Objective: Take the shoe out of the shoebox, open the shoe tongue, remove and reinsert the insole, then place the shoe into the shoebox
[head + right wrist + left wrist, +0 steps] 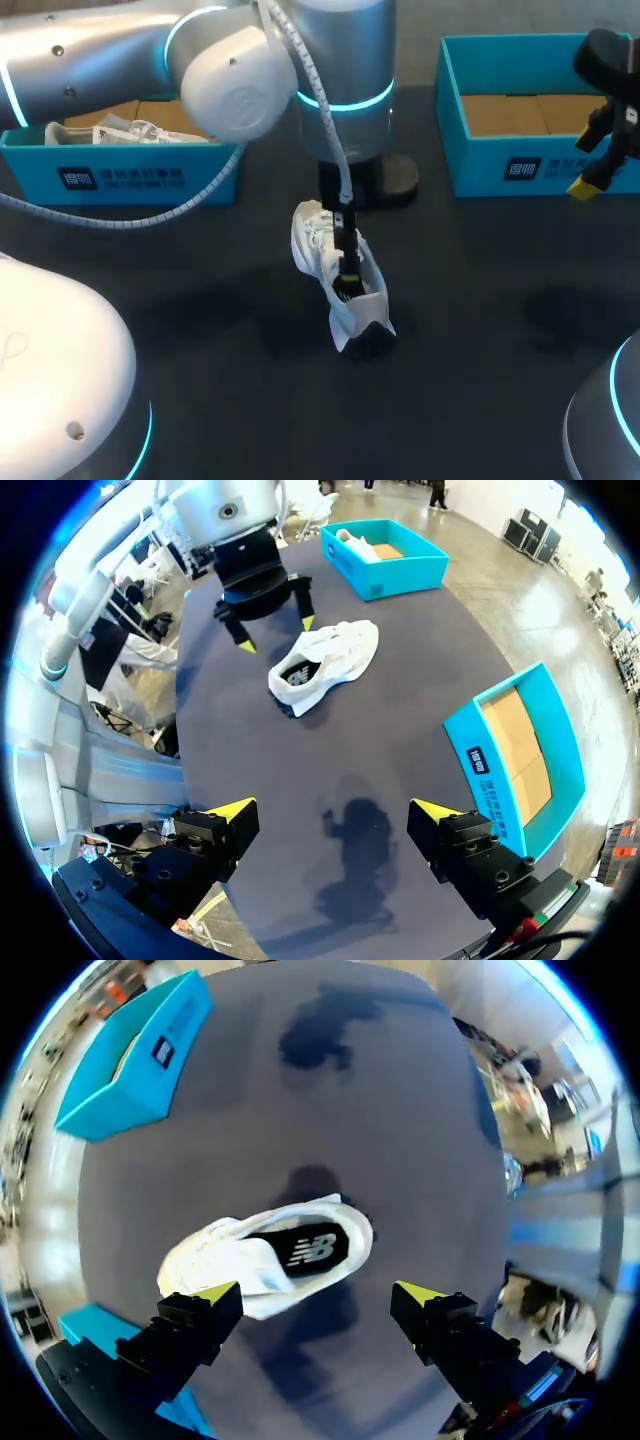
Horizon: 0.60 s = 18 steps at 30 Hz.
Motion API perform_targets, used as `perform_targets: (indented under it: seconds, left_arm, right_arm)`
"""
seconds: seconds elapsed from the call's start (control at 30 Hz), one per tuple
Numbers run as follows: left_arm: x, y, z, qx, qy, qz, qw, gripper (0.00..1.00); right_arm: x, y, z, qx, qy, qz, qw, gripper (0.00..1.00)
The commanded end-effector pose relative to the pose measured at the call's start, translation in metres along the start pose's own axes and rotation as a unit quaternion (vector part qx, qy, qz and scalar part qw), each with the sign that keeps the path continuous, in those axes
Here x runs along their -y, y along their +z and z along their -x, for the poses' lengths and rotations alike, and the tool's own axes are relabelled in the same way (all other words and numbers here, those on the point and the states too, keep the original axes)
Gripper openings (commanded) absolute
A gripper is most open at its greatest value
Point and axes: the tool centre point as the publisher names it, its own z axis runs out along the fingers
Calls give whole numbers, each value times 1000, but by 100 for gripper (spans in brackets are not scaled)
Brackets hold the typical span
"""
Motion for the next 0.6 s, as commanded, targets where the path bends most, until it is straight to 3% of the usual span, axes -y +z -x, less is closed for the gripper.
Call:
perform_targets:
  seconds: [0.03,0.27,0.6]
  left_arm:
    - [-2,12,-16,7,-121,-9,993,100]
    - [3,38,-38,9,-148,-7,989,100]
    - [18,67,-44,17,-152,-3,988,100]
  right_arm:
    - [-2,0,2,-2,1,-3,1000,100]
    - [-2,0,2,-2,1,-3,1000,100]
    - [-2,0,2,-2,1,-3,1000,100]
